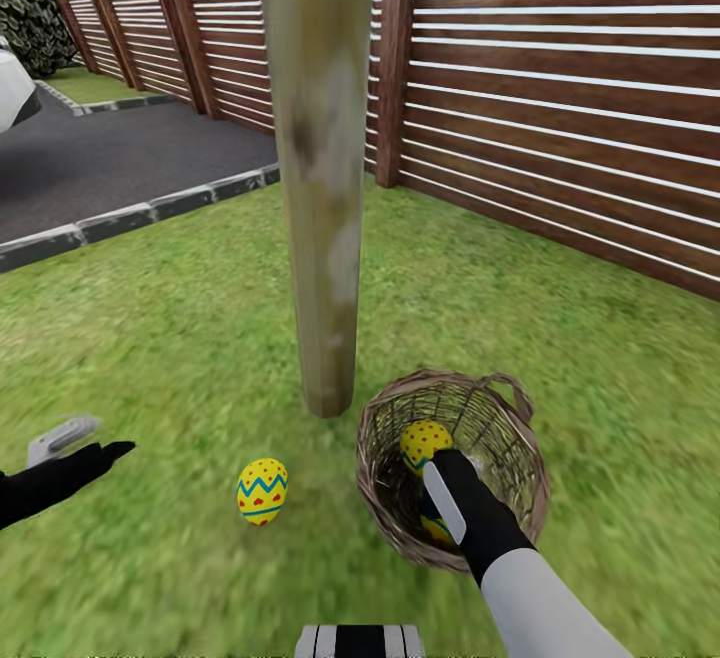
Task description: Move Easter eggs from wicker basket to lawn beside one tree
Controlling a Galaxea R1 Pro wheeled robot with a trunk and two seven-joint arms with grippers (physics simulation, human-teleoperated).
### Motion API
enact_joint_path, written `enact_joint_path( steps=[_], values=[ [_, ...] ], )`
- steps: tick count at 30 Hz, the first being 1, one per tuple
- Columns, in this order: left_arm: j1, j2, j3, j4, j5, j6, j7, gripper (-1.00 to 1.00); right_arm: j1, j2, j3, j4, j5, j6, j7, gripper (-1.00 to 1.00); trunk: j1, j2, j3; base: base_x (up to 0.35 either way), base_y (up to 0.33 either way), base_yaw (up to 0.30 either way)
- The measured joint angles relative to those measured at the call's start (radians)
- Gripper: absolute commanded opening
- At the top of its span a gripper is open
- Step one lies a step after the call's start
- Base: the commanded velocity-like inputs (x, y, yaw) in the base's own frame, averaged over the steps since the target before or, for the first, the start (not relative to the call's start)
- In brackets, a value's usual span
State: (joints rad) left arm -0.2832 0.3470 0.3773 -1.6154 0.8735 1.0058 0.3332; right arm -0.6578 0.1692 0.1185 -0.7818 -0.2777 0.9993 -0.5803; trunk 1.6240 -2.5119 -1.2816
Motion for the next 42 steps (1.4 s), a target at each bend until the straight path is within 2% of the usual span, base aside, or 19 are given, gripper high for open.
enact_joint_path(
  steps=[1, 3, 4, 6, 8, 11, 16, 19, 26, 42],
  values=[
    [-0.003, 0.035, 0.005, 0.0, 0.033, 0.0, 0.0, 1.0, 0.0, 0.0, 0.0, 0.001, 0.0, 0.0, 0.0, 1.0, 0.0, 0.0, -0.004, 0.0, 0.0, 0.0],
    [-0.005, 0.072, 0.009, 0.0, 0.074, 0.0, 0.001, 1.0, 0.0, 0.0, 0.0, 0.001, 0.0, 0.0, 0.0, 1.0, 0.001, -0.001, -0.012, 0.0, 0.0, 0.0],
    [-0.007, 0.104, 0.014, 0.0, 0.11, 0.0, 0.001, 1.0, 0.0, 0.0, 0.0, 0.001, 0.0, 0.0, 0.0, 1.0, 0.002, -0.001, -0.015, 0.0, 0.0, 0.0],
    [-0.008, 0.145, 0.028, -0.001, 0.166, -0.001, 0.002, 1.0, 0.0, 0.0, 0.001, 0.002, 0.0, 0.0, 0.0, 1.0, 0.002, -0.001, -0.019, 0.0, 0.0, 0.0],
    [-0.008, 0.163, 0.046, -0.001, 0.198, -0.001, 0.003, 1.0, 0.0, 0.0, 0.001, 0.002, 0.0, 0.0, 0.0, 1.0, 0.002, -0.001, -0.019, 0.0, 0.0, 0.0],
    [-0.009, 0.183, 0.11, -0.001, 0.236, -0.002, 0.001, 1.0, 0.0, 0.0, 0.002, 0.001, 0.001, 0.0, 0.0, 1.0, 0.002, -0.001, -0.019, 0.0, 0.0, 0.0],
    [-0.009, 0.192, 0.188, -0.001, 0.256, -0.004, -0.004, 1.0, 0.0, 0.0, 0.002, 0.0, 0.001, 0.0, 0.0, 1.0, 0.002, -0.001, -0.019, 0.0, 0.0, 0.0],
    [-0.009, 0.195, 0.204, -0.001, 0.263, -0.004, -0.01, 1.0, 0.0, 0.0, 0.002, 0.0, 0.002, 0.0, 0.0, 1.0, 0.002, -0.001, -0.019, 0.0, 0.0, 0.0],
    [-0.009, 0.195, 0.215, -0.002, 0.268, -0.005, -0.044, 1.0, 0.0, -0.001, 0.002, 0.0, 0.003, -0.001, 0.0, 1.0, 0.002, -0.001, -0.019, 0.175, 0.0, 0.0],
    [-0.009, 0.188, 0.216, -0.001, 0.265, -0.008, -0.046, 1.0, 0.0, -0.001, 0.005, -0.002, 0.004, -0.002, 0.0, 1.0, 0.002, -0.001, -0.019, 0.12, 0.0, 0.0]
  ],
)
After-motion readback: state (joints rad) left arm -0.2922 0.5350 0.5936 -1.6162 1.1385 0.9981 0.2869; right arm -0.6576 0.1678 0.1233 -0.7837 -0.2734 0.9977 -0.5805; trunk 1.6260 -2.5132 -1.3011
